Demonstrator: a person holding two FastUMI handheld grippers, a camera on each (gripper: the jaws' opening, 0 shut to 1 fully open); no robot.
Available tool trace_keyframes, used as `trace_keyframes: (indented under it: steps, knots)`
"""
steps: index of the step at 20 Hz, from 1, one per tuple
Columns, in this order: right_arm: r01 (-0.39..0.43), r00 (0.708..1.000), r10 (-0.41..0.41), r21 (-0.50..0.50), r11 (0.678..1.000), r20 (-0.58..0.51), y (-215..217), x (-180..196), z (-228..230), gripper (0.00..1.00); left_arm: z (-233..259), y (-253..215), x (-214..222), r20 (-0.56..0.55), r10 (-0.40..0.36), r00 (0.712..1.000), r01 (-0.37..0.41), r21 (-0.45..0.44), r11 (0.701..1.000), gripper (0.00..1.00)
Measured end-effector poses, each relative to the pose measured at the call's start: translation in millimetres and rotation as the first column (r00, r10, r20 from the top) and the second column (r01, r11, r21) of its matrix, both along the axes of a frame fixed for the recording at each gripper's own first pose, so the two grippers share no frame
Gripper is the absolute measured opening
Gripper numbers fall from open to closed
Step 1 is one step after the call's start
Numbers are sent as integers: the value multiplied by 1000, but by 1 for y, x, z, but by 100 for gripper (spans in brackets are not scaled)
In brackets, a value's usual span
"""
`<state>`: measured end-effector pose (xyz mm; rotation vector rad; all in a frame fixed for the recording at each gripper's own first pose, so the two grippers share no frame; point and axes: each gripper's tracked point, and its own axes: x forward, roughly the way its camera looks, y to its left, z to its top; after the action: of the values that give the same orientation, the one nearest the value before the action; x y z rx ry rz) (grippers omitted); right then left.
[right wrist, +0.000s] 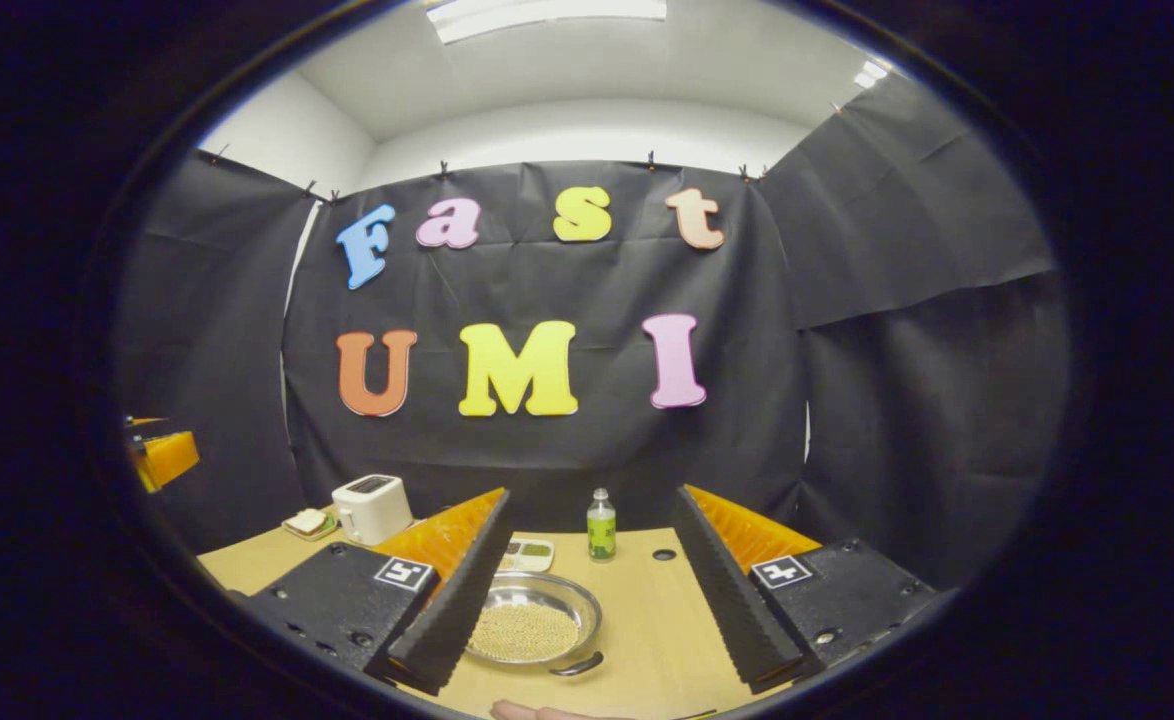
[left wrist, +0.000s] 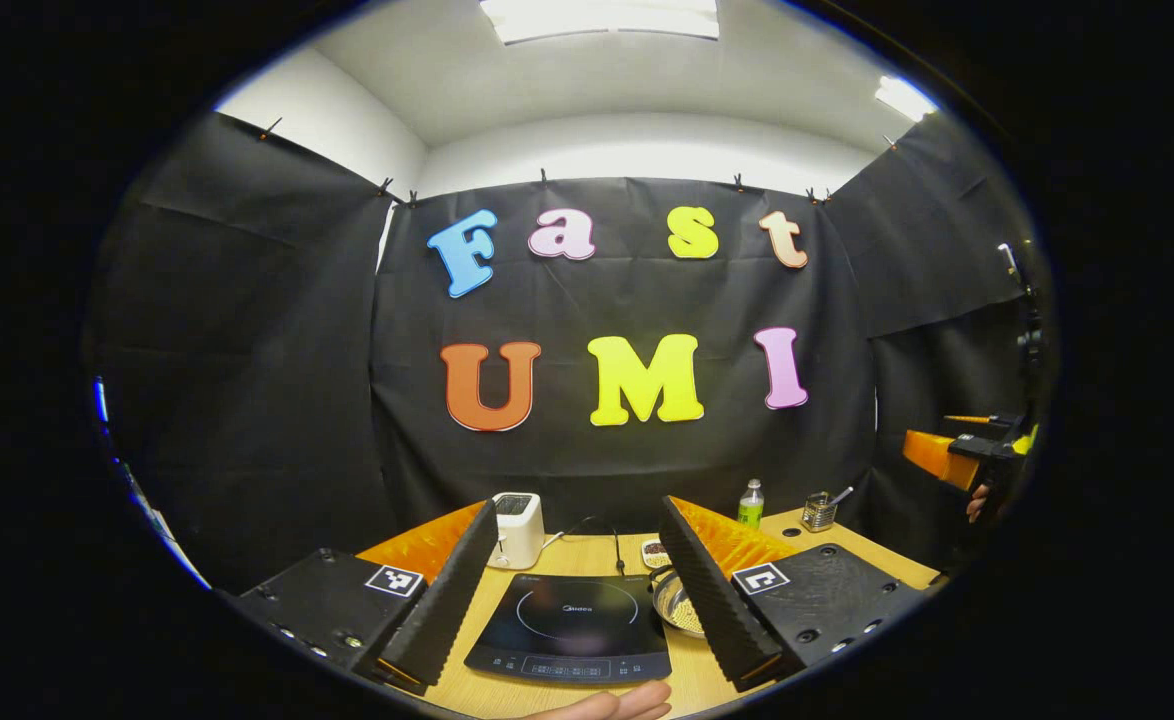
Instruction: First push the handle of the pot to place it horizontally, then grasp the pot with both hands and set it on the induction cooktop.
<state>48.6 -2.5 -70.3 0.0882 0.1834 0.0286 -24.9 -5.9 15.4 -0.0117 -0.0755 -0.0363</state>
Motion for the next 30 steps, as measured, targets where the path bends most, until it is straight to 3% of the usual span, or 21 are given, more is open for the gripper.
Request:
trace_keyframes:
  steps: [2,3,6,7,9,13,16,23,30]
  knots:
    - [-53,998,53,10,999,-23,15,7,-17,96,-2,-3,-3,3,-10,1000,10,1,1000,96]
    - [-68,996,68,6,998,-50,17,12,-33,85,-2,-3,-5,4,-12,1000,12,4,1000,96]
    - [-122,980,124,21,992,-156,39,19,-80,63,-6,-4,-7,7,-12,1000,12,14,1000,96]
    - [-136,972,138,24,990,-191,43,22,-95,38,-5,-5,-8,10,-16,1000,15,13,1000,96]
    - [-153,952,155,28,988,-265,53,23,-132,0,-6,-4,-11,16,-21,1000,21,9,1000,96]
    - [-178,906,179,39,983,-383,70,23,-190,4,-9,4,-12,17,-14,1000,15,-2,1000,96]
    - [-198,856,219,94,976,-468,86,15,-229,4,-11,10,-13,15,-6,1000,7,-3,1000,96]
    - [-257,756,268,106,961,-598,96,-14,-286,4,-24,19,-9,-7,8,1000,-8,-4,1000,96]
    - [-235,702,254,120,965,-665,75,-15,-322,4,-42,25,5,-20,28,999,-29,-23,999,96]
